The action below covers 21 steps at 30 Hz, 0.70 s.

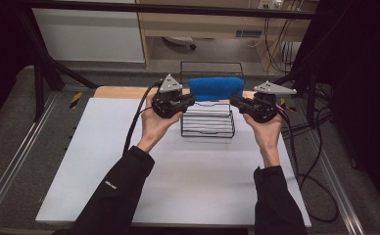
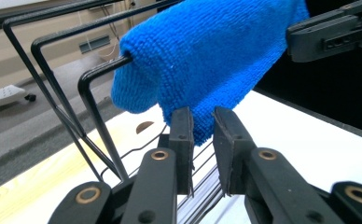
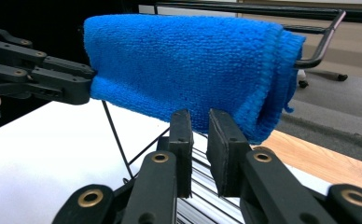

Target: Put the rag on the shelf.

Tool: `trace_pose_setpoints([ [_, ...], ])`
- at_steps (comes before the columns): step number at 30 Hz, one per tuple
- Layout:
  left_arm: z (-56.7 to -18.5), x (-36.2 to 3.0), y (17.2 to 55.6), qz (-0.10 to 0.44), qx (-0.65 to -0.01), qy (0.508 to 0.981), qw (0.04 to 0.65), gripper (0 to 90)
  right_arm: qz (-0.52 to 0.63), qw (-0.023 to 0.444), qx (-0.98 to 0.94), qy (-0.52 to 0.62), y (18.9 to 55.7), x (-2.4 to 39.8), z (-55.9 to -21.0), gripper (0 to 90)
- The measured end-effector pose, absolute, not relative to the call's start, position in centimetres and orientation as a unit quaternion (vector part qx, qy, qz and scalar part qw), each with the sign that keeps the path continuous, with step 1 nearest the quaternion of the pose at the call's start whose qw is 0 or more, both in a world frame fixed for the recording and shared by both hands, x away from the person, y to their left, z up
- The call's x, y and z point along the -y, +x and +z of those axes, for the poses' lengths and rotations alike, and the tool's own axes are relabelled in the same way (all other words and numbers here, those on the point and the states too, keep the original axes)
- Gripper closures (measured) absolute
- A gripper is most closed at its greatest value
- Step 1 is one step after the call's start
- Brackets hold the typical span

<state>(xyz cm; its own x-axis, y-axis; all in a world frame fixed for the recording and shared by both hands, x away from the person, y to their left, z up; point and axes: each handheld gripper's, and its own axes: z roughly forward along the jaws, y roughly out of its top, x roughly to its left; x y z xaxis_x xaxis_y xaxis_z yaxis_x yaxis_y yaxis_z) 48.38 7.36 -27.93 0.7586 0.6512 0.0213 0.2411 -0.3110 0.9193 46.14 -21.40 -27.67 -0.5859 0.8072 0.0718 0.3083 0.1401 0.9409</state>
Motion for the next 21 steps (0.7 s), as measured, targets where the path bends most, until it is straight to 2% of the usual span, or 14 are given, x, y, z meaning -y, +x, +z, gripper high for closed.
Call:
trace_pose_setpoints([
  [3,-27.9,-7.6,48.1,0.200,-0.287,0.786,0.510,72.5,0.538,0.237,-0.713,0.381,45.7,21.5,-27.5,75.7],
  [6,-27.9,-8.3,47.7,0.203,-0.294,0.786,0.505,63.3,0.550,0.234,-0.707,0.377,45.0,21.9,-27.0,68.7],
  [15,-28.9,-11.3,46.5,0.175,-0.310,0.806,0.473,37.8,0.548,0.229,-0.711,0.376,43.3,22.3,-26.6,35.5],
  [21,-31.0,-13.8,45.5,0.167,-0.313,0.816,0.456,20.2,0.530,0.214,-0.728,0.378,42.7,22.4,-27.4,18.1],
])
